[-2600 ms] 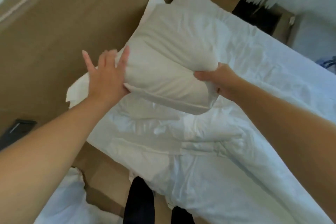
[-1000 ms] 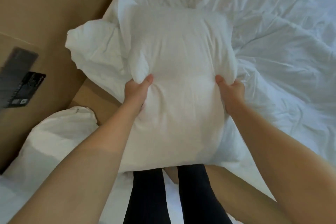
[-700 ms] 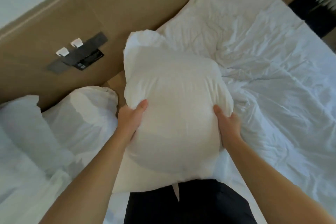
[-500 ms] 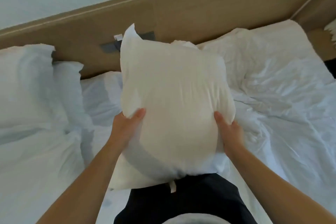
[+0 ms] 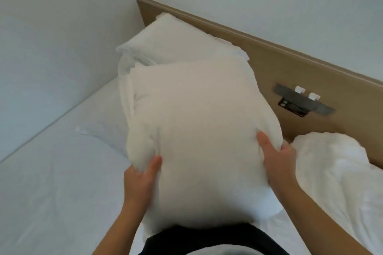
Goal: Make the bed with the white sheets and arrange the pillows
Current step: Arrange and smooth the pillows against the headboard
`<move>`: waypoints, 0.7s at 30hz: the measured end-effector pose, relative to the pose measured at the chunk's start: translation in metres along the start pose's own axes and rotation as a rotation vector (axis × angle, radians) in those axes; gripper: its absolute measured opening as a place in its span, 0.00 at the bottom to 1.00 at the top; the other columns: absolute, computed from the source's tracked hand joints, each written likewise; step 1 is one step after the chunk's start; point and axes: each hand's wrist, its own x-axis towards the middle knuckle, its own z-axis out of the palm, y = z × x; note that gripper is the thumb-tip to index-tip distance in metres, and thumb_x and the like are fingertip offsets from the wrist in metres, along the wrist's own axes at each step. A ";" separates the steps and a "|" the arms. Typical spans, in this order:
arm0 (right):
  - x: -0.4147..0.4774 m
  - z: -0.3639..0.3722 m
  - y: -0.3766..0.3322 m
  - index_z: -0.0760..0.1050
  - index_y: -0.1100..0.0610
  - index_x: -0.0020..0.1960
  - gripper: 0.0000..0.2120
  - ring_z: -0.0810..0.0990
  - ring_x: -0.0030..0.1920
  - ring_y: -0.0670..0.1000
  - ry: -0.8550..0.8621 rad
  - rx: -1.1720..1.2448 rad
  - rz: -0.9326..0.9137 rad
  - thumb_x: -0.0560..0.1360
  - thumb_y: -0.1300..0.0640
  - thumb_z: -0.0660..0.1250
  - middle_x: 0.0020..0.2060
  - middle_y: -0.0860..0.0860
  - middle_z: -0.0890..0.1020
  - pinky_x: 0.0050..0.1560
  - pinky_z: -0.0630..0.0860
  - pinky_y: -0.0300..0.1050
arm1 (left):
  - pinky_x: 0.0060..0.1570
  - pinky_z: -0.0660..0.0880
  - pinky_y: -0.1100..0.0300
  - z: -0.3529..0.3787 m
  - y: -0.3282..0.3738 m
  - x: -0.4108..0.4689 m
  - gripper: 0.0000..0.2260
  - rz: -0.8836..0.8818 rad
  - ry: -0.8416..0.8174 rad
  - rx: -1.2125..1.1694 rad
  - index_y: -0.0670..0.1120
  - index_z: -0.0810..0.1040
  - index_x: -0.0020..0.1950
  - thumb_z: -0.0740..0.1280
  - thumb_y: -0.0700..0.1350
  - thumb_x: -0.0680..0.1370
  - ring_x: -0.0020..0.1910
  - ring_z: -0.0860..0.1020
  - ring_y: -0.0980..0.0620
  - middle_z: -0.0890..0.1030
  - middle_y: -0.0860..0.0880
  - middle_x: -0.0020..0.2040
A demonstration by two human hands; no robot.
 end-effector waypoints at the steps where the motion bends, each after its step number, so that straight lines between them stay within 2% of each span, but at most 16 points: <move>1: 0.001 0.025 -0.011 0.79 0.55 0.48 0.14 0.82 0.44 0.52 -0.056 -0.024 -0.043 0.73 0.44 0.72 0.43 0.51 0.84 0.44 0.80 0.48 | 0.43 0.72 0.60 -0.015 -0.002 0.004 0.10 -0.001 0.071 -0.053 0.47 0.78 0.50 0.75 0.48 0.73 0.43 0.78 0.55 0.79 0.56 0.42; 3: 0.002 0.074 -0.036 0.79 0.56 0.46 0.15 0.82 0.42 0.52 -0.152 -0.057 -0.135 0.74 0.44 0.71 0.39 0.50 0.83 0.44 0.80 0.49 | 0.47 0.72 0.60 -0.042 -0.002 0.013 0.09 -0.005 0.212 -0.141 0.46 0.78 0.50 0.74 0.47 0.74 0.44 0.79 0.53 0.80 0.54 0.43; 5: 0.001 0.121 -0.063 0.78 0.54 0.42 0.12 0.81 0.37 0.49 -0.230 -0.050 -0.222 0.75 0.45 0.71 0.35 0.48 0.82 0.38 0.78 0.44 | 0.43 0.73 0.62 -0.064 0.005 0.025 0.05 0.009 0.331 -0.215 0.48 0.77 0.44 0.72 0.46 0.75 0.39 0.79 0.61 0.79 0.55 0.40; 7: 0.003 0.165 -0.088 0.78 0.55 0.41 0.13 0.81 0.36 0.47 -0.298 -0.054 -0.322 0.75 0.46 0.70 0.36 0.50 0.82 0.37 0.78 0.40 | 0.38 0.73 0.63 -0.080 0.016 0.040 0.08 0.032 0.430 -0.268 0.51 0.75 0.39 0.72 0.48 0.75 0.32 0.77 0.68 0.78 0.56 0.37; 9: 0.012 0.207 -0.109 0.78 0.58 0.43 0.16 0.81 0.38 0.49 -0.341 -0.086 -0.397 0.76 0.44 0.69 0.39 0.52 0.83 0.41 0.79 0.42 | 0.40 0.73 0.60 -0.093 0.024 0.065 0.10 0.061 0.497 -0.287 0.50 0.75 0.39 0.72 0.52 0.75 0.35 0.78 0.64 0.79 0.54 0.38; 10: 0.022 0.230 -0.117 0.77 0.59 0.44 0.18 0.80 0.39 0.51 -0.349 -0.124 -0.423 0.76 0.43 0.67 0.39 0.54 0.82 0.42 0.78 0.45 | 0.44 0.73 0.58 -0.097 0.025 0.083 0.12 0.051 0.512 -0.261 0.47 0.77 0.43 0.71 0.55 0.75 0.41 0.80 0.57 0.80 0.51 0.41; 12: 0.052 0.270 -0.125 0.75 0.59 0.48 0.16 0.77 0.42 0.54 -0.359 -0.320 -0.452 0.78 0.44 0.63 0.44 0.54 0.80 0.46 0.74 0.49 | 0.53 0.71 0.53 -0.102 0.018 0.128 0.21 -0.040 0.452 -0.116 0.42 0.74 0.60 0.68 0.57 0.77 0.56 0.77 0.42 0.79 0.43 0.56; 13: 0.067 0.284 -0.126 0.73 0.57 0.54 0.15 0.76 0.47 0.54 -0.362 -0.444 -0.419 0.78 0.46 0.62 0.50 0.53 0.79 0.52 0.73 0.49 | 0.56 0.69 0.52 -0.102 0.007 0.151 0.26 -0.107 0.371 -0.031 0.40 0.67 0.67 0.66 0.56 0.77 0.62 0.74 0.40 0.75 0.41 0.63; 15: 0.092 0.297 -0.117 0.66 0.55 0.65 0.18 0.75 0.58 0.57 -0.344 -0.646 -0.262 0.78 0.51 0.60 0.61 0.54 0.75 0.63 0.70 0.53 | 0.66 0.66 0.50 -0.101 -0.026 0.188 0.34 -0.220 0.200 0.104 0.37 0.56 0.73 0.67 0.54 0.77 0.70 0.66 0.38 0.65 0.38 0.73; 17: 0.097 0.292 -0.095 0.63 0.54 0.69 0.21 0.72 0.63 0.59 -0.317 -0.773 -0.166 0.78 0.53 0.59 0.65 0.56 0.71 0.66 0.67 0.55 | 0.72 0.60 0.47 -0.099 -0.063 0.199 0.39 -0.322 0.126 0.254 0.36 0.51 0.77 0.68 0.53 0.77 0.74 0.61 0.38 0.59 0.37 0.76; 19: 0.086 0.268 -0.063 0.60 0.51 0.73 0.23 0.68 0.67 0.58 -0.301 -0.940 -0.235 0.79 0.48 0.57 0.67 0.55 0.69 0.66 0.63 0.56 | 0.70 0.63 0.42 -0.091 -0.095 0.193 0.39 -0.328 0.081 0.396 0.39 0.52 0.77 0.67 0.56 0.76 0.73 0.62 0.37 0.60 0.38 0.76; 21: 0.078 0.236 -0.027 0.56 0.49 0.76 0.27 0.61 0.73 0.57 -0.319 -1.147 -0.344 0.80 0.42 0.55 0.73 0.53 0.64 0.70 0.57 0.61 | 0.66 0.66 0.39 -0.076 -0.107 0.179 0.38 -0.257 0.015 0.533 0.42 0.55 0.77 0.66 0.59 0.76 0.72 0.64 0.37 0.63 0.40 0.74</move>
